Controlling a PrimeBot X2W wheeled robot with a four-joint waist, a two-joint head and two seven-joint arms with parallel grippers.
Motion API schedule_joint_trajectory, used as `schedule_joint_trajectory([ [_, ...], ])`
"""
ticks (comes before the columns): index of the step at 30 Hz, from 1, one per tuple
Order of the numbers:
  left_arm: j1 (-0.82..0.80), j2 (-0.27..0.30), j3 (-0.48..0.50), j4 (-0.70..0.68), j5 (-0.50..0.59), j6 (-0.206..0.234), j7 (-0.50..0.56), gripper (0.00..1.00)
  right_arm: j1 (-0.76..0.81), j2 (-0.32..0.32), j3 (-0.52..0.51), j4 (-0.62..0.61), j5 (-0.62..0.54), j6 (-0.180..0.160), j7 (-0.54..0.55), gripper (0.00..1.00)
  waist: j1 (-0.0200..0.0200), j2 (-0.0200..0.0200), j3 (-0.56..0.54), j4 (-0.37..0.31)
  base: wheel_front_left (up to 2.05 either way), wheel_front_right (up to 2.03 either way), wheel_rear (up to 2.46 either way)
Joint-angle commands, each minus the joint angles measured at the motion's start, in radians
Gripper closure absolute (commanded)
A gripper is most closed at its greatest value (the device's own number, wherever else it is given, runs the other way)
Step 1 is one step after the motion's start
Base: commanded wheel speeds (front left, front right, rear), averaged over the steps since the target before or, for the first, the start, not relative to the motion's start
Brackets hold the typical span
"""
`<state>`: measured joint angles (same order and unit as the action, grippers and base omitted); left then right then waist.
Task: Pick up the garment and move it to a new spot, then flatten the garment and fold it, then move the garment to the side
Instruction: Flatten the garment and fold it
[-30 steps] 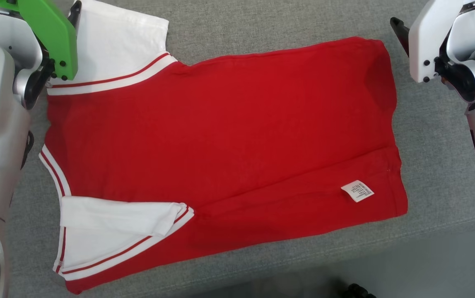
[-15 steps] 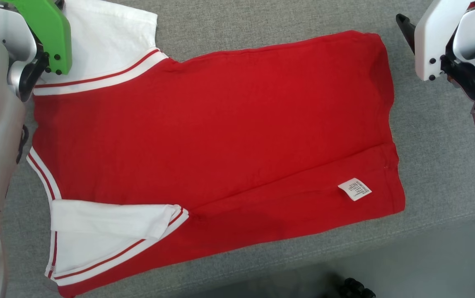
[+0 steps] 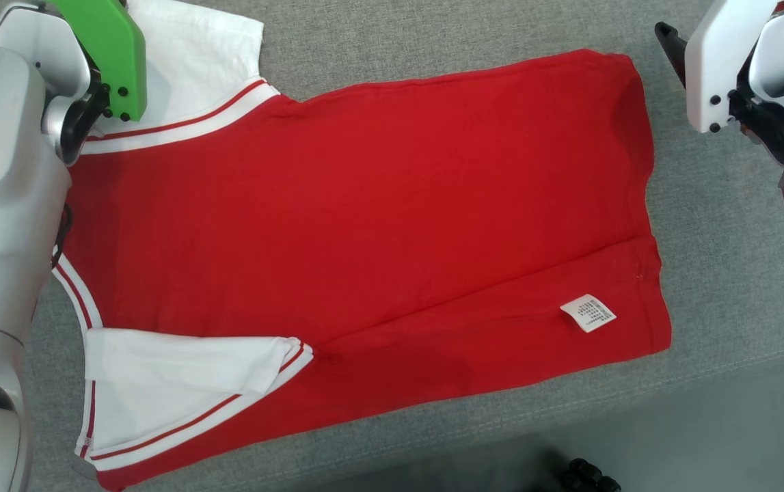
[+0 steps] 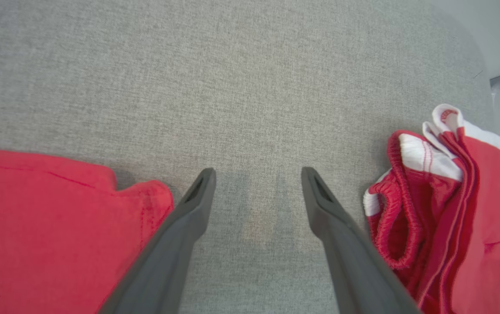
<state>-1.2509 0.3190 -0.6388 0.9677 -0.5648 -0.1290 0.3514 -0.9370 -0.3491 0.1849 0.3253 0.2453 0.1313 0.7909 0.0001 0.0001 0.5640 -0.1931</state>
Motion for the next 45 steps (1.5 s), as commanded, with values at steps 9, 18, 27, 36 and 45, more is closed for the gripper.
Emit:
schedule_joint_trajectory([
  [9,0.041,-0.049,-0.035,0.046,-0.018,-0.003,-0.027,1.0,0.002,0.02,-0.089,-0.014,-0.05,-0.001,-0.047,0.0,-0.0001,-0.0001,-0.008,0.016,0.0,0.0,0.0],
  [18,0.05,-0.074,-0.067,0.073,-0.033,-0.003,-0.033,1.0,0.059,0.077,-0.095,-0.001,0.003,-0.001,0.005,0.0,-0.0001,-0.0001,-0.018,0.027,0.0,0.0,0.0],
  [27,0.04,-0.071,-0.098,0.078,-0.062,-0.003,-0.04,1.0,0.093,0.096,-0.07,0.005,0.018,-0.001,0.011,0.0,-0.0001,-0.0001,-0.02,0.029,0.0,0.0,0.0],
  [36,0.035,-0.067,-0.123,0.092,-0.092,-0.004,-0.048,1.0,0.101,0.108,-0.052,0.015,0.038,-0.001,0.027,0.06,-0.0001,-0.0001,-0.019,0.034,0.0,0.0,0.0],
  [45,0.024,-0.069,-0.144,0.107,-0.11,-0.004,-0.059,1.0,0.104,0.129,-0.041,0.026,0.071,-0.001,0.042,0.51,-0.0001,-0.0001,-0.013,0.046,0.0,0.0,0.0],
])
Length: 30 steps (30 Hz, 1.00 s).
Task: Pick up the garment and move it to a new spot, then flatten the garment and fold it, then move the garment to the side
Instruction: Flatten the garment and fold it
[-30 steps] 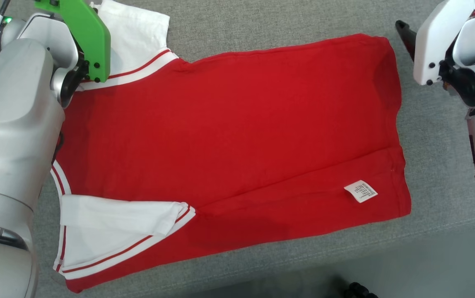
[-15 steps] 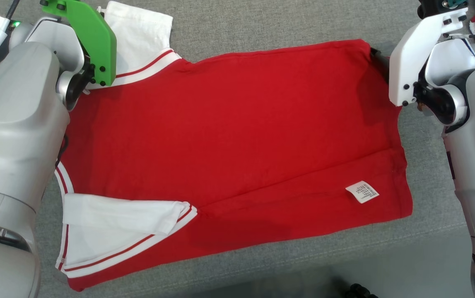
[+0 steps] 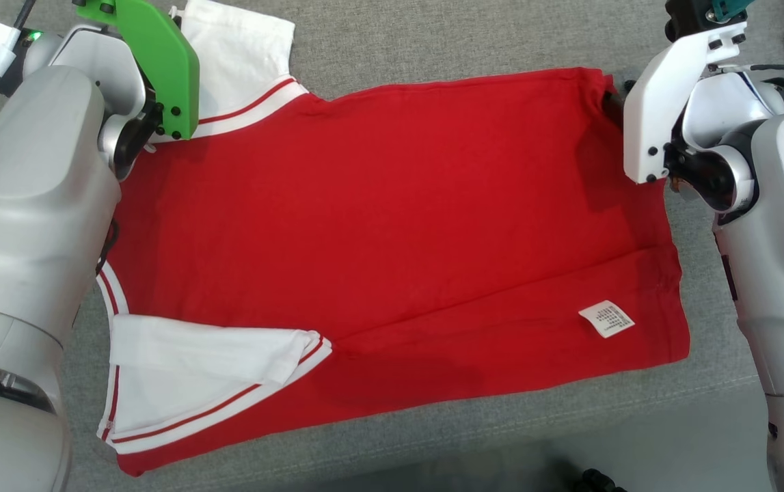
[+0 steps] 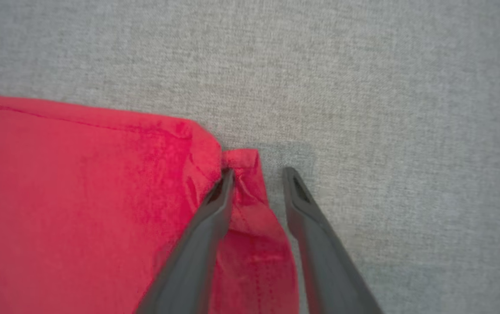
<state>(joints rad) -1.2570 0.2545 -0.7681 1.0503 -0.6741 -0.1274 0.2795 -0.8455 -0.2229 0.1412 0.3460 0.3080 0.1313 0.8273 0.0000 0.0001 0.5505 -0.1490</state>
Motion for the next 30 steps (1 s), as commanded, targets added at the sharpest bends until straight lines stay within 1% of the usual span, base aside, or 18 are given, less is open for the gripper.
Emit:
schedule_joint_trajectory([
  [1,0.032,-0.005,-0.018,0.025,-0.005,-0.005,0.011,1.0,0.014,0.002,0.005,0.008,0.009,-0.001,0.009,0.55,0.0,-0.0001,0.001,0.003,0.0,0.0,0.0],
  [2,0.032,-0.005,-0.021,0.025,-0.008,-0.005,0.011,1.0,0.016,-0.001,0.008,0.01,0.008,-0.001,0.013,0.61,0.0,-0.0001,0.001,0.003,0.0,0.0,0.0],
  [5,0.032,-0.005,-0.03,0.025,-0.02,-0.005,0.01,1.0,0.017,-0.006,0.01,0.012,0.005,-0.001,0.016,0.7,0.0,-0.0001,0.001,0.006,0.0,0.0,0.0],
  [8,0.029,-0.002,-0.038,0.028,-0.028,-0.005,0.006,1.0,0.018,-0.01,0.011,0.014,-0.001,-0.001,0.017,0.77,0.0,-0.0001,0.001,0.006,0.0,0.0,0.0],
  [9,0.029,-0.002,-0.038,0.028,-0.028,-0.005,0.006,1.0,0.018,-0.01,0.011,0.014,-0.001,-0.001,0.017,0.77,0.0,-0.0001,0.001,0.006,0.0,0.0,0.0],
  [12,0.024,0.001,-0.042,0.034,-0.031,-0.005,-0.004,1.0,0.02,-0.012,0.013,0.015,-0.001,-0.001,0.016,1.0,0.0,-0.0001,0.001,0.007,0.0,0.0,0.0],
  [18,0.005,0.005,-0.036,0.047,-0.028,-0.002,-0.073,1.0,0.018,-0.017,-0.005,0.005,-0.001,-0.001,-0.029,1.0,0.0,-0.0001,-0.005,0.01,0.0,0.0,0.0],
  [25,-0.023,0.003,-0.027,0.059,-0.021,0.024,-0.168,1.0,0.02,-0.008,-0.055,0.011,-0.008,-0.001,-0.087,1.0,0.0,-0.0001,-0.023,0.015,0.0,0.0,0.0],
  [30,-0.022,0.001,-0.038,0.063,0.003,0.037,-0.278,1.0,0.025,-0.001,-0.102,0.022,-0.01,-0.001,-0.141,1.0,0.0,-0.0001,-0.045,0.029,0.0,0.0,0.0],
])
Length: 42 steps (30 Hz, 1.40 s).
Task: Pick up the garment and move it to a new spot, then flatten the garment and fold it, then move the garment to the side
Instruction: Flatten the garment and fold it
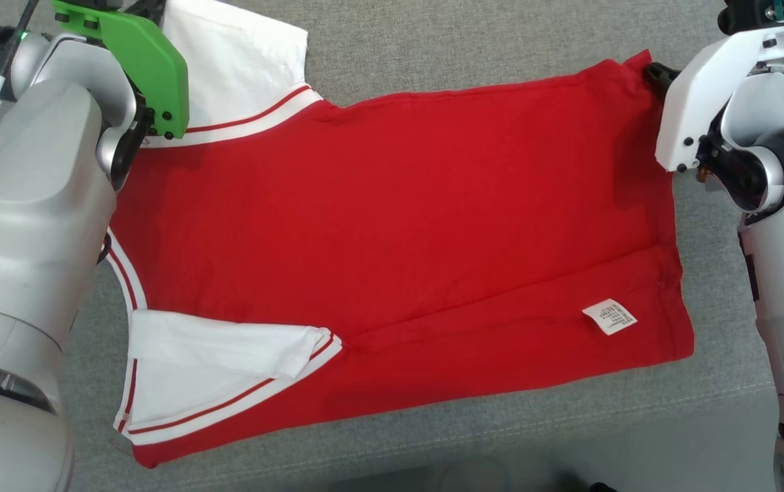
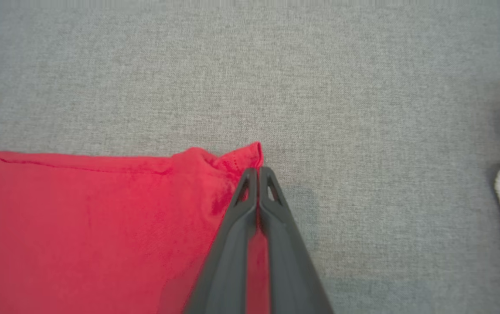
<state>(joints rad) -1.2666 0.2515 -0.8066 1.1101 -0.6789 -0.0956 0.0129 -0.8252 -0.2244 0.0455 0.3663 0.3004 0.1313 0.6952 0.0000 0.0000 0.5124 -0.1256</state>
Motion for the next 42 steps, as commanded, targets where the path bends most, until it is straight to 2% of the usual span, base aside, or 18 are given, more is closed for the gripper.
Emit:
schedule_joint_trajectory([
  [1,-0.009,0.005,0.002,0.006,0.008,0.01,-0.027,1.0,0.006,0.001,-0.014,0.006,-0.007,-0.001,-0.017,1.0,0.0,0.0,-0.01,0.008,0.0,0.0,0.0],
  [6,0.0,0.009,0.008,0.017,0.007,0.02,-0.096,1.0,0.015,0.005,-0.045,0.026,-0.024,-0.001,-0.06,1.0,0.0,0.0,-0.028,0.019,0.0,0.0,0.0],
  [14,0.02,-0.016,0.027,-0.008,-0.015,0.015,-0.217,1.0,0.03,0.005,-0.098,0.037,-0.022,-0.001,-0.131,1.0,0.0,0.0,-0.047,0.058,0.0,0.0,0.0],
  [22,0.138,-0.026,0.086,-0.135,-0.052,0.031,-0.276,1.0,0.115,-0.031,-0.109,-0.008,0.028,-0.001,-0.158,1.0,0.0,0.0,-0.086,0.115,0.0,0.0,0.0],
  [28,0.371,0.021,0.15,-0.416,-0.02,0.086,-0.279,1.0,0.219,-0.108,-0.026,-0.077,0.103,-0.001,-0.215,1.0,0.0,0.0,-0.14,0.151,0.0,0.0,0.0],
  [30,0.454,0.037,0.166,-0.518,-0.012,0.116,-0.279,1.0,0.248,-0.168,0.027,-0.099,0.088,-0.001,-0.245,1.0,0.0,0.0,-0.159,0.16,0.0,0.0,0.0],
  [32,0.536,0.054,0.167,-0.61,-0.005,0.143,-0.279,1.0,0.272,-0.197,0.056,-0.102,0.106,-0.001,-0.282,1.0,0.0,0.0,-0.179,0.169,0.0,0.0,0.0],
  [36,0.675,0.085,0.157,-0.771,-0.02,0.193,-0.26,1.0,0.31,-0.263,0.111,-0.083,0.112,-0.001,-0.338,1.0,0.0,0.0,-0.217,0.185,0.0,0.0,0.0],
  [42,0.837,0.124,0.156,-0.942,-0.056,0.268,-0.21,1.0,0.341,-0.31,0.181,-0.04,0.154,-0.001,-0.383,1.0,0.0,0.0,-0.262,0.2,0.0,0.0,0.0],
])
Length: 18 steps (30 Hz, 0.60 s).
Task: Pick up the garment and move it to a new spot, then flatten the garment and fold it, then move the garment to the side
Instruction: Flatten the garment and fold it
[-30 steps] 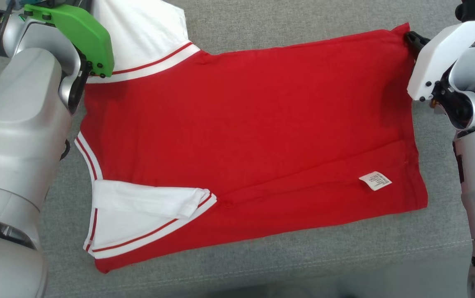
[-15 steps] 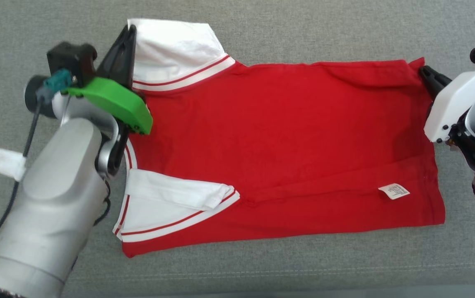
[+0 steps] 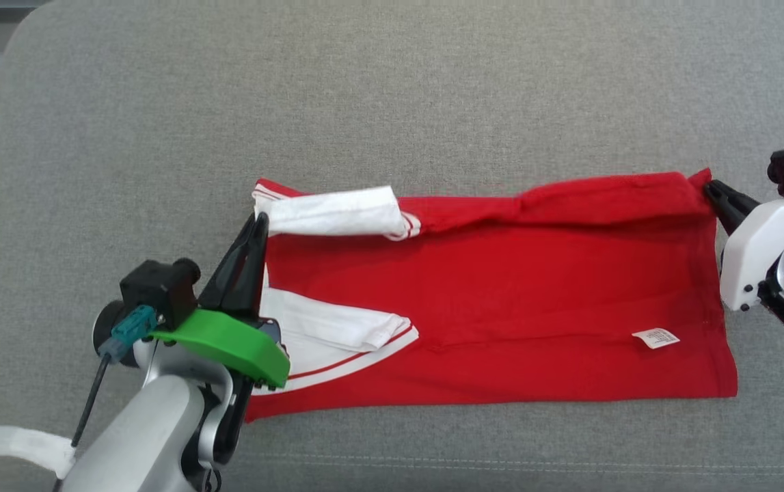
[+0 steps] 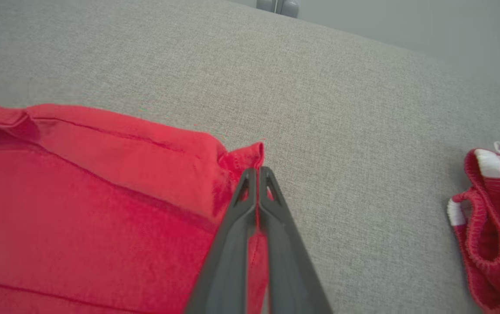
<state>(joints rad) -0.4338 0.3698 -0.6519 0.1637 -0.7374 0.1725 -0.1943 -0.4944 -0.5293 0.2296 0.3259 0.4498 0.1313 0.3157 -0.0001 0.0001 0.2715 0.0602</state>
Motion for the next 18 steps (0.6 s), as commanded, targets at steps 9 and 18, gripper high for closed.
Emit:
schedule_joint_trajectory([
  [9,0.149,0.038,-0.005,-0.115,-0.042,0.063,0.047,1.0,0.041,-0.083,0.12,0.028,0.054,-0.001,-0.035,1.0,0.0001,-0.0001,-0.066,0.016,0.0,0.0,0.0],
  [18,0.215,0.03,-0.016,-0.137,-0.068,0.09,0.059,1.0,0.02,-0.144,0.259,0.067,0.013,-0.001,-0.056,1.0,0.0001,-0.0001,-0.083,0.008,0.0,0.0,0.0],
])
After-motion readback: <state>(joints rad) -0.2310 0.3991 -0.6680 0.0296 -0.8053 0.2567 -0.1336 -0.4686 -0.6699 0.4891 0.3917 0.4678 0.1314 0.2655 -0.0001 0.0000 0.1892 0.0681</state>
